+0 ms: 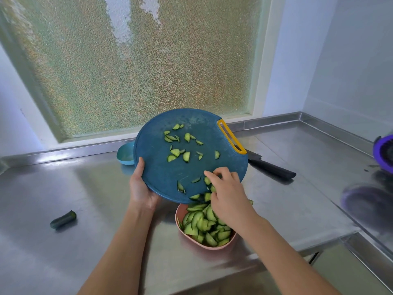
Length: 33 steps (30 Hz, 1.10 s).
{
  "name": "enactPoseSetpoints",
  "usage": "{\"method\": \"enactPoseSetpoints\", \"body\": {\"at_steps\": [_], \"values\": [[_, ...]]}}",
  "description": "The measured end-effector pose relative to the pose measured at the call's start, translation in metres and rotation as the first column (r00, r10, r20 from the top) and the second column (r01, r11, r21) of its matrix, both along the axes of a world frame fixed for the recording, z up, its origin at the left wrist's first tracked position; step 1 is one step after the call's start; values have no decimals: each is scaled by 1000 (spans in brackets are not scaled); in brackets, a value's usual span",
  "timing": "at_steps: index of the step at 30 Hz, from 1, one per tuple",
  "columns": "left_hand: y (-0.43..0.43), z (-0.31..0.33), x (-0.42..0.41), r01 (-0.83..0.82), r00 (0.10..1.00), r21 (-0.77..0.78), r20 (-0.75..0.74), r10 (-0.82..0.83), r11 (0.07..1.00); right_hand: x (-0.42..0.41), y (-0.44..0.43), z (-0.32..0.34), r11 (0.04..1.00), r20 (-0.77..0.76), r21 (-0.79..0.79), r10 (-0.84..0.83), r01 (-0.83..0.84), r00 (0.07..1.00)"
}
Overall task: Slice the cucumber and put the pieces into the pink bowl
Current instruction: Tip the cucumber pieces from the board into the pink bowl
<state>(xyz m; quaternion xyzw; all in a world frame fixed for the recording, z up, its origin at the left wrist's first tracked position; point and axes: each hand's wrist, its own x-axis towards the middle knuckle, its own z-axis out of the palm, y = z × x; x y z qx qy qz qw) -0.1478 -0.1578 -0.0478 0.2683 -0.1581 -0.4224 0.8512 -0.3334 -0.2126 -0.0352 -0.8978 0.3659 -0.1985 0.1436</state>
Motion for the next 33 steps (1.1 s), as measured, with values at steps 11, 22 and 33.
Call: {"method": "enactPoseSetpoints", "body": {"at_steps": [11, 22, 33], "values": [[-1, 0, 2, -12, 1000, -33, -13, 11, 999, -6, 18, 11, 993, 135, 74, 76, -87, 988], [0, -1, 5, 101, 995, -26, 6, -100, 995, 85, -94, 95, 961, 34, -24, 276, -276, 961], [-2, -1, 7, 153, 988, -46, -4, -154, 987, 116, -87, 67, 918, 10, -98, 388, -385, 922]]}}
